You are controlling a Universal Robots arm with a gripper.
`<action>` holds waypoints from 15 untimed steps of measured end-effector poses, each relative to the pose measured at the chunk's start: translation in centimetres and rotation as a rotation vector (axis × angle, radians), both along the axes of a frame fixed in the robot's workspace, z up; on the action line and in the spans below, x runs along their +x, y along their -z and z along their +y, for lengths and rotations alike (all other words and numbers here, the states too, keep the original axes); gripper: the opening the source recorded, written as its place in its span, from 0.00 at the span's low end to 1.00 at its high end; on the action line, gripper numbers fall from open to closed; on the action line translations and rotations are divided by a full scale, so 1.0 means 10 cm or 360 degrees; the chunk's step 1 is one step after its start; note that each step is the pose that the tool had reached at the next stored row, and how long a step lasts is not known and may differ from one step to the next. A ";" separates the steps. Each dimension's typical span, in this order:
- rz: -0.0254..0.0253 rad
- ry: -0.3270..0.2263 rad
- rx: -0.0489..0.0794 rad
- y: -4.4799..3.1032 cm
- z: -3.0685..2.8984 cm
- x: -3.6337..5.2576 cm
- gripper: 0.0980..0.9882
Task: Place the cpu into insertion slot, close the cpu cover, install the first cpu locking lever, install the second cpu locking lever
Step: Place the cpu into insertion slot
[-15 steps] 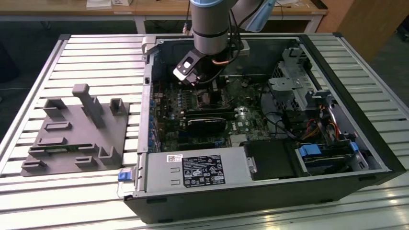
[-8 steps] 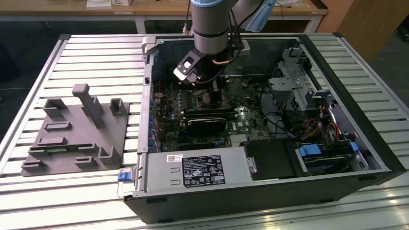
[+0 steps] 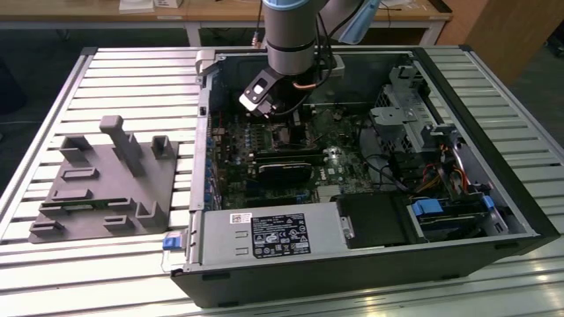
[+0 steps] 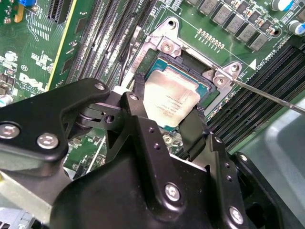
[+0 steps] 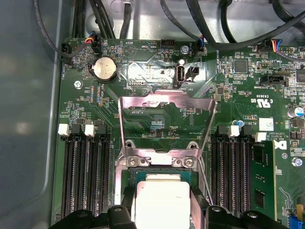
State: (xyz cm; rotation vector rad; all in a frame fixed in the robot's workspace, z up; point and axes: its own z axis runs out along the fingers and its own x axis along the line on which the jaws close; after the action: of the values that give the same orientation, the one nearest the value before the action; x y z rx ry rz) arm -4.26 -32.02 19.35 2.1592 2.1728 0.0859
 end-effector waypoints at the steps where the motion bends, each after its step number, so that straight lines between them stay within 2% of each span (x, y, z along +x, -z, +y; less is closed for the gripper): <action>1: -0.00001 0.0000 0.0000 0.000 0.000 0.000 0.49; 5: 0.00000 0.0000 0.0000 0.000 0.000 0.000 0.51; 6: 0.00000 0.0000 0.0000 0.000 0.000 0.000 0.58; 10: 0.00001 0.0000 0.0001 -0.002 0.000 0.000 0.58; 15: 0.00000 0.0000 0.0001 -0.061 0.000 0.000 0.58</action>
State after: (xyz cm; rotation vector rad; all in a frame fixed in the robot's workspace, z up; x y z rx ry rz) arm -4.26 -32.02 19.97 2.1595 2.1729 0.0866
